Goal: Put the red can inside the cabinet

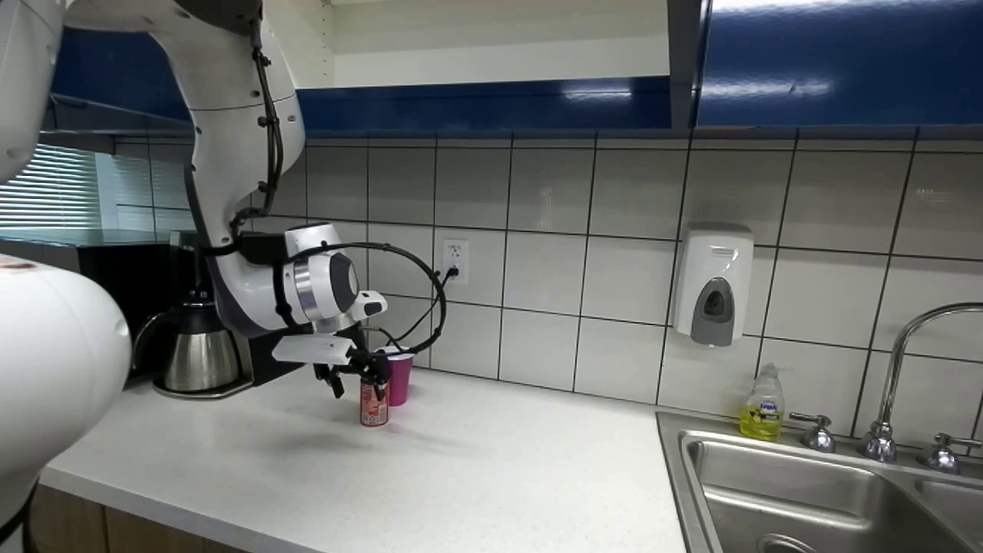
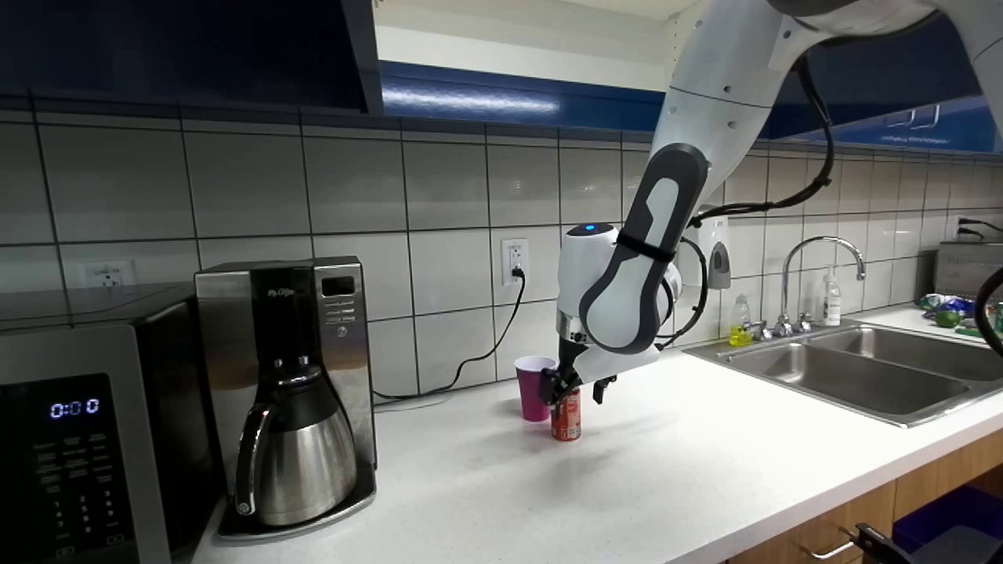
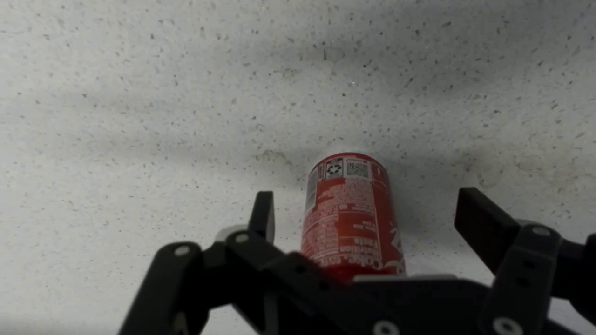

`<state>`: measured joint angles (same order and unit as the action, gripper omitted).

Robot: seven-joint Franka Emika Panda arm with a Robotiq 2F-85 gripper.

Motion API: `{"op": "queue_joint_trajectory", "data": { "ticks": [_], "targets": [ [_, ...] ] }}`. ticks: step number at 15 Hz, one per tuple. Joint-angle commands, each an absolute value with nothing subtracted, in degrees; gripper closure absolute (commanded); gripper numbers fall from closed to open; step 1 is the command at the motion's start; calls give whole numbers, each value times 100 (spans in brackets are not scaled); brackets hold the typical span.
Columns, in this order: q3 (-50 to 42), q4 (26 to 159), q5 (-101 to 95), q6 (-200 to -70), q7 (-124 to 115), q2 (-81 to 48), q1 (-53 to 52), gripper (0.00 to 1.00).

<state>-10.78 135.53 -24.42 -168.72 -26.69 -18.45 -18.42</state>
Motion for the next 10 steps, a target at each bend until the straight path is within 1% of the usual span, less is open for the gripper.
{"op": "queue_joint_trajectory", "data": {
  "ticks": [1, 10],
  "targets": [
    [-1368, 13442, -2650, -16982, -2995, -1953, -2092, 0],
    [-1706, 13328, -2576, -17171, -3033, -2145, -2400, 0]
  ]
}}
